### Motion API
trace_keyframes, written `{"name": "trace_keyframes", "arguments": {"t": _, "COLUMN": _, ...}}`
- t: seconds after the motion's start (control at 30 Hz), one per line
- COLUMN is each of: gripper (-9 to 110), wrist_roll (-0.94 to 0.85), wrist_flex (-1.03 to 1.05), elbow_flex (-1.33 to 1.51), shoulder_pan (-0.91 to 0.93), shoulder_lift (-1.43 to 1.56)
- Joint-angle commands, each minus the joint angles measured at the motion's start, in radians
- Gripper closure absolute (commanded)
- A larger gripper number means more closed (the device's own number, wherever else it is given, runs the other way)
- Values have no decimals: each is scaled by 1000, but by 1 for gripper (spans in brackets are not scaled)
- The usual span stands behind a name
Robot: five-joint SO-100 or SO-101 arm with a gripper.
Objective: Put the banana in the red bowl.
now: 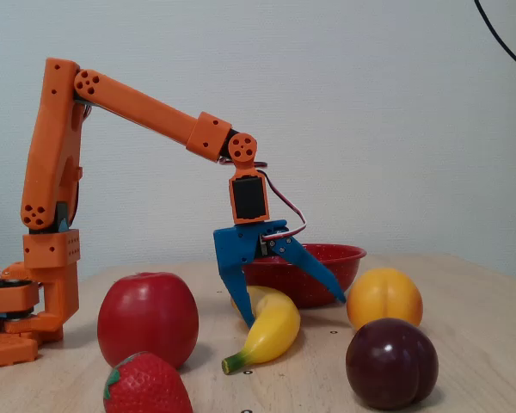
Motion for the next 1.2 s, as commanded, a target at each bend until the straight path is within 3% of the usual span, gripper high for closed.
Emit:
{"name": "trace_keyframes", "arguments": {"t": 0.0, "gripper": 60, "wrist_roll": 25, "wrist_flex": -43, "elbow_flex": 3, "shoulder_pan": 3, "shoulder_lift": 28}}
{"name": "trace_keyframes", "arguments": {"t": 0.37, "gripper": 71, "wrist_roll": 51, "wrist_flex": -44, "elbow_flex": 48, "shoulder_pan": -2, "shoulder_lift": 48}}
{"name": "trace_keyframes", "arguments": {"t": 0.87, "gripper": 100, "wrist_roll": 100, "wrist_flex": -38, "elbow_flex": 71, "shoulder_pan": -6, "shoulder_lift": 67}}
{"name": "trace_keyframes", "arguments": {"t": 1.17, "gripper": 101, "wrist_roll": 94, "wrist_flex": -9, "elbow_flex": 49, "shoulder_pan": -6, "shoulder_lift": 74}}
